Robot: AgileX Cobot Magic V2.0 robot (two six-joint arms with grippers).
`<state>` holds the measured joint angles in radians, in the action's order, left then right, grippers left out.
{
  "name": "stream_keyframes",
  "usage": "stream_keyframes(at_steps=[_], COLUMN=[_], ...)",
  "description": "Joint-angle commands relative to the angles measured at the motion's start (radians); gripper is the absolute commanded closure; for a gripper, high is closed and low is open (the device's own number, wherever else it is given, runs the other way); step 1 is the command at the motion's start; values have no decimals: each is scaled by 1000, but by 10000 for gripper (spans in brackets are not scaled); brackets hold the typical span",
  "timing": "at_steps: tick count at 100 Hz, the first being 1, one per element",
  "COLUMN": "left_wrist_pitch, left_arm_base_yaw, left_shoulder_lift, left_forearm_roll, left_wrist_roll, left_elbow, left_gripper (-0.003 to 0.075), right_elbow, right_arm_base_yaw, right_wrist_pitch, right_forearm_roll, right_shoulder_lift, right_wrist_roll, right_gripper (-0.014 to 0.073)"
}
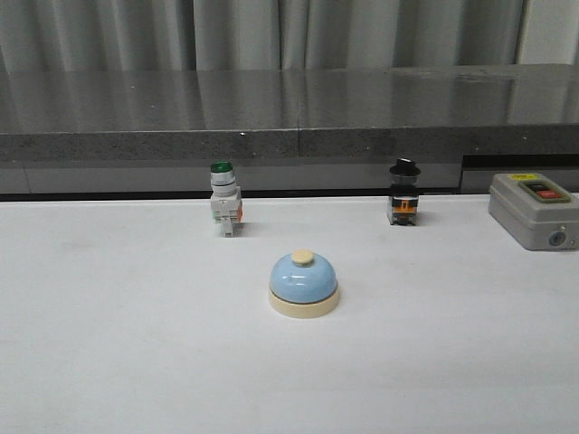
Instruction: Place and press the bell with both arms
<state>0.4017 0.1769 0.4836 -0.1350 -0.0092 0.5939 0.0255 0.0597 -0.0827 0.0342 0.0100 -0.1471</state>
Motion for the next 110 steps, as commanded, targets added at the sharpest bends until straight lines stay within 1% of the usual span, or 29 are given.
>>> stream_keyframes(at_steps=[1,64,79,93,104,110], left_wrist_pitch=[-79,-94,-203,-327,-374,-377], left_arm_base_yaw=[-3,-3,-3,-3,-5,-17], left_shoulder_lift=[7,7,-12,-75,-140,-185], left_forearm_roll=[-4,-2,28,80,150,157], left_wrist_roll=[-8,-8,-8,-8,-8,-8], left_elbow=[26,11,-55,-162,-260,-312], left_gripper=[741,741,741,741,741,741], right_elbow=[-14,-14,-14,-14,-14,-14], right_arm_base_yaw=[-6,-6,-6,-6,-6,-6], right_wrist_pitch=[83,83,83,83,83,83], right_forearm_roll=[2,2,2,2,2,2], right_shoulder_lift=[20,20,20,20,20,20], right_wrist_roll=[2,2,2,2,2,2], right_gripper=[654,654,654,654,654,654])
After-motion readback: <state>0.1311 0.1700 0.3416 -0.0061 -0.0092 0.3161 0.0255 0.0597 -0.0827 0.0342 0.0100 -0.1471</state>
